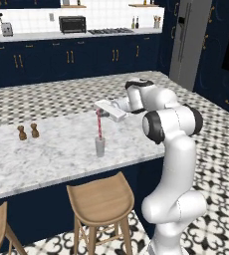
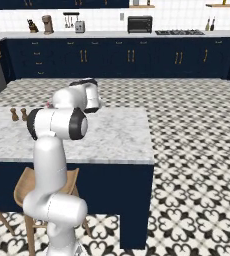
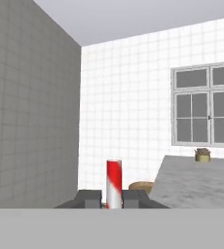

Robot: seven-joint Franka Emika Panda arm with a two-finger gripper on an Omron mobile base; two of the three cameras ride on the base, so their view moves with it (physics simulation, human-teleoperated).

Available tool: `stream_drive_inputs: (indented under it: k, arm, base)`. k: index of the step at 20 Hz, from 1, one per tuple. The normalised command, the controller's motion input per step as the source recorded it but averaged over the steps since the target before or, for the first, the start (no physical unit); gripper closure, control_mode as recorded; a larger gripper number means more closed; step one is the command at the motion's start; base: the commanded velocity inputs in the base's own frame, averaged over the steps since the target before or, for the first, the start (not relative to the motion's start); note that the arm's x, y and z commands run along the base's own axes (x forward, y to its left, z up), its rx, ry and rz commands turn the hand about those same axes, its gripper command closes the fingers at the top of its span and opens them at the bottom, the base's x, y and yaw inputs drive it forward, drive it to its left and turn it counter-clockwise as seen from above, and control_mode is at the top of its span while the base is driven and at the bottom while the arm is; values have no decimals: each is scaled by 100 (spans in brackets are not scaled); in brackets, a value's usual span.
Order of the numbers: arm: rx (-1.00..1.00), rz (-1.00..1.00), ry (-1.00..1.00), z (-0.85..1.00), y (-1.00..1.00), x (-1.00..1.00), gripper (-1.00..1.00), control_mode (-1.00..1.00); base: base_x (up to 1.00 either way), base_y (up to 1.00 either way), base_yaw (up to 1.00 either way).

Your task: Take a straw from the drawer in front and place it inside the glass cup on the dining counter.

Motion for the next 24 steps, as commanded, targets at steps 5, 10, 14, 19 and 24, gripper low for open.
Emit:
stream_drive_inputs:
  k: [5,10,14,19,24]
  arm:
    - [-3,0,7,-19,-6,-1,100,-100]
    - [-4,0,6,-24,0,0,100,-100]
    - [0,0,1,-4,0,1,100,-100]
    - [0,0,0,16,5,7,100,-100]
    - [0,0,-1,13,6,17,100,-100]
  base:
    - [0,0,0]
    - [0,0,0]
    - [0,0,0]
    - [0,0,0]
    - [0,0,0]
